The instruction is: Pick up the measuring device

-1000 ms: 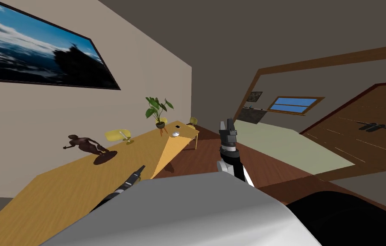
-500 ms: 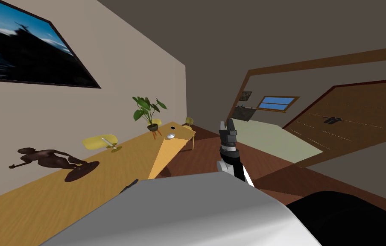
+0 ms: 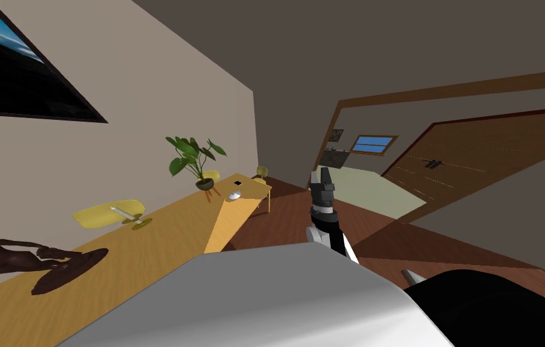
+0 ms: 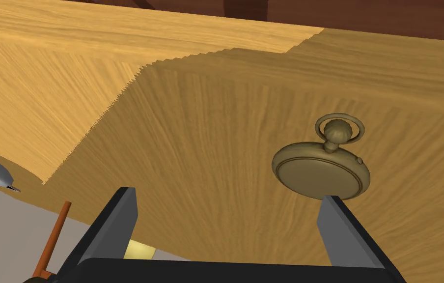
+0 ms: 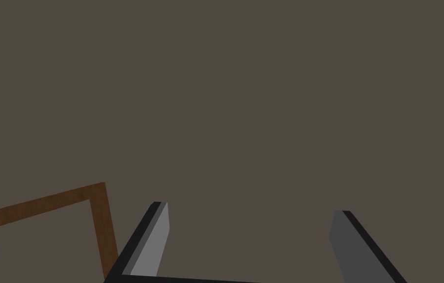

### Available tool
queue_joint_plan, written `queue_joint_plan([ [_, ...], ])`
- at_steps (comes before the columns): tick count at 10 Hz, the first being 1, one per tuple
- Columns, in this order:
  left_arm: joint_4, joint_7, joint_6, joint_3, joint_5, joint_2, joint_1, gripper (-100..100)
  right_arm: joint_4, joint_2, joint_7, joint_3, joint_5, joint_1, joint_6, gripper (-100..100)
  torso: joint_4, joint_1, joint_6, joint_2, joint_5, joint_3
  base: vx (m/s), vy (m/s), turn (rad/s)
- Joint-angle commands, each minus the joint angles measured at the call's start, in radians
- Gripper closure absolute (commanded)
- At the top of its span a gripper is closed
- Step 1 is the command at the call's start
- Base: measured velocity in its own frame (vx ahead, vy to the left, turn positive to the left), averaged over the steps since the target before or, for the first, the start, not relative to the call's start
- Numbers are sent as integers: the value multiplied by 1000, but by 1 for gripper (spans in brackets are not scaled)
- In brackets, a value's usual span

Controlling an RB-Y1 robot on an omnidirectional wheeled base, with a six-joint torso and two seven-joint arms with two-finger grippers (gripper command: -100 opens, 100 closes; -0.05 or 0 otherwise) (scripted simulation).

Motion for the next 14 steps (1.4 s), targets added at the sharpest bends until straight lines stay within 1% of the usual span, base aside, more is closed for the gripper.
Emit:
queue_joint_plan([
  [1, 22, 3, 38, -16, 0, 25, 20, -100, 0, 0, 0, 0, 0, 0, 0, 0, 0, 0, 0, 0, 0, 0, 71, 16, -174],
  [2, 22, 3, 38, -16, 0, 25, 20, -100, 0, 0, 0, 0, 0, 0, 0, 0, 0, 1, 0, 0, 0, 0, 50, 11, -56],
  [3, 42, 3, 55, -27, -3, 36, 31, -100, 0, 0, 0, 0, 0, 0, 0, 0, 0, 0, 0, 0, 0, 0, 47, 1, -113],
  [4, 42, 3, 55, -27, -3, 36, 31, -100, 0, 0, 0, 0, 0, 0, 0, 0, 0, 0, 0, 1, 0, 0, 37, 3, -46],
  [6, 77, 3, 84, -47, -7, 52, 51, -100, 0, 0, 0, 0, 0, 0, 0, 0, 0, 0, 0, 1, 0, 1, 48, 10, -114],
  [8, 104, 3, 106, -68, -10, 59, 64, -100, 0, 0, 0, 0, 0, 0, 0, 0, 0, 0, 0, -1, 0, 0, 79, 14, -126],
  [9, 123, 3, 120, -91, -12, 56, 71, -100, 0, 0, 0, 0, 0, 0, 0, 0, 0, 0, 0, -1, 0, 0, 70, 22, -145],
  [10, 130, 5, 103, -84, -5, 63, 55, -100, 0, 0, 0, 0, 0, 0, 0, 0, 0, 1, 0, -1, 0, 0, 32, 14, -30],
  [11, 136, 5, 102, -87, -3, 65, 53, 0, 0, 0, 0, 0, 0, 0, 0, 0, 0, 0, -1, 1, 0, 1, 6, 3, 5],
  [12, 169, 2, 96, -91, -9, 46, 29, -100, 0, 0, 0, 0, 0, 0, 0, 0, 1, -1, -1, 3, 0, 2, -3, 17, -43],
  [14, 202, -2, 90, -95, -15, 28, 6, -100, 0, 0, 0, 0, 0, 0, 0, 0, 1, 1, -1, 4, 0, 3, -9, 28, -40],
])
